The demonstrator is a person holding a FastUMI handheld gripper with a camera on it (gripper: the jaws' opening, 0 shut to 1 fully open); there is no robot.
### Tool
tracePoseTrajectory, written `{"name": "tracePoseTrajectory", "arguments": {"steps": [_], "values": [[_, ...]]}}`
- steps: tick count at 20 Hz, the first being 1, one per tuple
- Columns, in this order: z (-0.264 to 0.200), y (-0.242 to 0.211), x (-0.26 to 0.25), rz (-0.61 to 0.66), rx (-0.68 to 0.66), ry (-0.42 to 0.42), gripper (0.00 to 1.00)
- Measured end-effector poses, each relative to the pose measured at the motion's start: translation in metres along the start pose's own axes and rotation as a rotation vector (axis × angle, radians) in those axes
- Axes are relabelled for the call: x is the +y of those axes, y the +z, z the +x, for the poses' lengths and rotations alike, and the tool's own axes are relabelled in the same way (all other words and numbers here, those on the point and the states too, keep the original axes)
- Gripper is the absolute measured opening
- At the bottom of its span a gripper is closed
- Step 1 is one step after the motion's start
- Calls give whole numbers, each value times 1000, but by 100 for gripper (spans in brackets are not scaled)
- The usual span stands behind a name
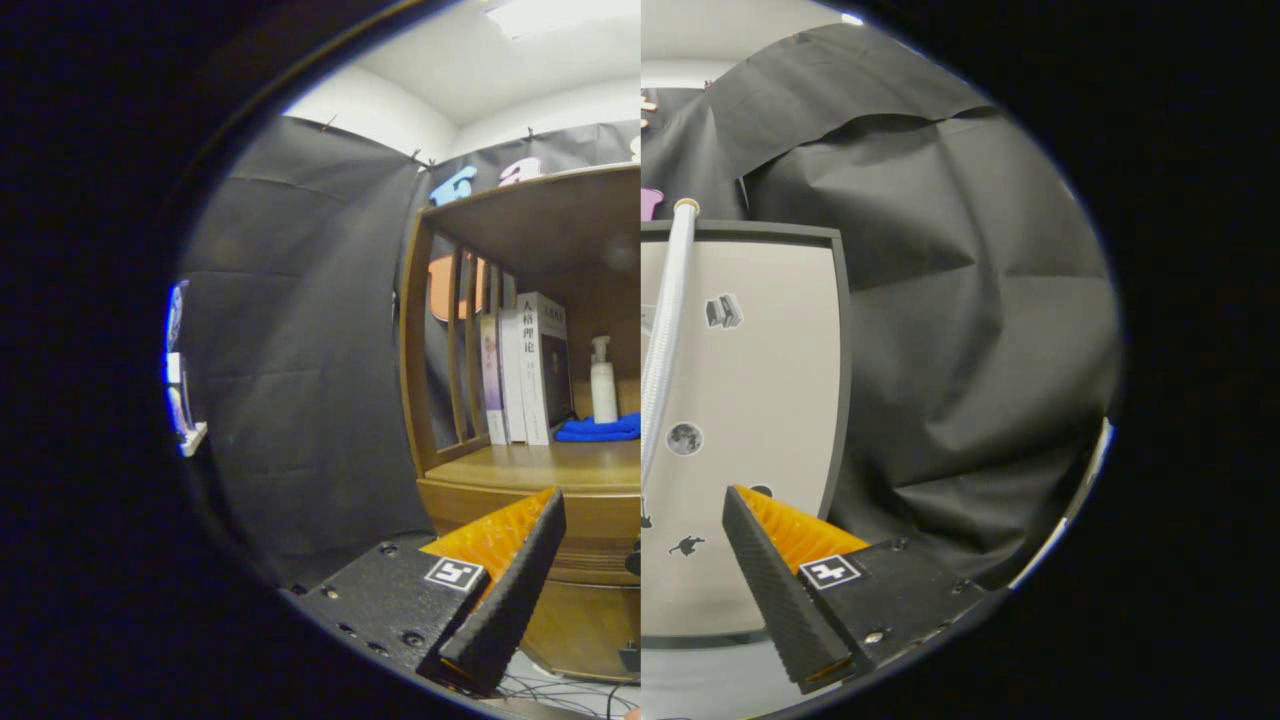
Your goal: Pull open the drawer, take out the items inside it, and place them on the countertop above the cabinet.
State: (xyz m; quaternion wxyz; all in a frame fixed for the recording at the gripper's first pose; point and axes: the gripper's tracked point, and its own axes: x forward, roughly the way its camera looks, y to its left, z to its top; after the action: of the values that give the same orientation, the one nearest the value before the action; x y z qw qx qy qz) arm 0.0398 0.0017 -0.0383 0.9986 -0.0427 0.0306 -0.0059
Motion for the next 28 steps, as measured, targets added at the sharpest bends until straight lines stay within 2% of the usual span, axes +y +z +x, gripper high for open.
{"name": "tracePoseTrajectory", "arguments": {"steps": [8,16,24,28], "values": [[68,-45,-2,-41,72,-15,100],[111,-98,-1,-58,161,-31,100],[121,-121,-1,-27,211,-28,99],[122,-120,1,-33,202,-22,89]]}}
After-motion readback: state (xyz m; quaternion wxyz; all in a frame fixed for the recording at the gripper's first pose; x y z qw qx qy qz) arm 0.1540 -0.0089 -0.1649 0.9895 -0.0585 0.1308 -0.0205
